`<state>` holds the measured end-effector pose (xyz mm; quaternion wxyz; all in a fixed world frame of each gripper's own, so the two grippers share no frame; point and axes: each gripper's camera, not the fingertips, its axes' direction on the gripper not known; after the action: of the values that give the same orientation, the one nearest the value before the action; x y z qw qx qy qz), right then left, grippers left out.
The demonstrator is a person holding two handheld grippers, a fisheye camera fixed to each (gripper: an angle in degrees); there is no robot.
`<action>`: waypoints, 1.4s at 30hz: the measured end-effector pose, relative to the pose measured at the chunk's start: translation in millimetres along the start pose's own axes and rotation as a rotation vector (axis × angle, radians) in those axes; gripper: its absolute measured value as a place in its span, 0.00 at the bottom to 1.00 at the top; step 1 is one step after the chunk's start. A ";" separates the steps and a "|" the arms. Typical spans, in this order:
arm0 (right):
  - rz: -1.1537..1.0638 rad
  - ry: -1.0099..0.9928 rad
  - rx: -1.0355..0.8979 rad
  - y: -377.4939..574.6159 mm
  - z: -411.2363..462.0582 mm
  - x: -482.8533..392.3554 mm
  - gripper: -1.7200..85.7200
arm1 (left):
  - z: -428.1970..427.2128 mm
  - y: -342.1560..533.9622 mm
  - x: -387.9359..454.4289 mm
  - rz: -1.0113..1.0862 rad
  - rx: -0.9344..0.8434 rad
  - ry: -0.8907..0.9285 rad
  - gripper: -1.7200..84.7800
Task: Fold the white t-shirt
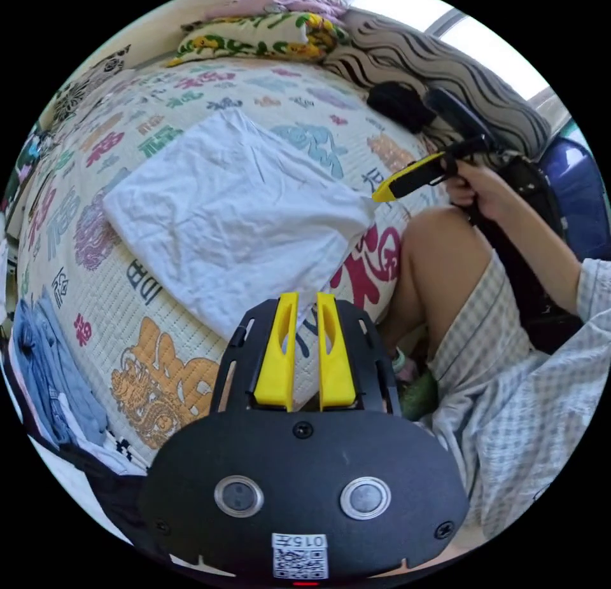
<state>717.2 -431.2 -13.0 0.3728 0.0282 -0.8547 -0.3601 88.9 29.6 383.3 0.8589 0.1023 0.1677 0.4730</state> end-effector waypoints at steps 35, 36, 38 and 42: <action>-0.670 -0.070 -0.004 23.5 176.9 -206.7 0.03 | -195.4 201.6 -135.3 -0.479 0.518 0.046 0.03; -0.636 -0.052 -0.003 25.6 176.4 -188.5 0.04 | -195.5 196.7 -137.6 -0.462 0.510 0.045 0.04; -0.427 0.077 -0.027 30.6 174.3 -118.4 0.05 | -192.0 167.1 -147.3 -0.396 0.457 0.053 0.06; -0.254 0.146 -0.025 42.9 173.8 -51.7 0.07 | -173.7 98.6 -152.9 -0.253 0.326 0.066 0.08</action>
<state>649.6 -279.7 -98.0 0.3858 0.1577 -0.8103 -0.4120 -130.6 -44.5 285.1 0.8775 0.2027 0.2815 0.3311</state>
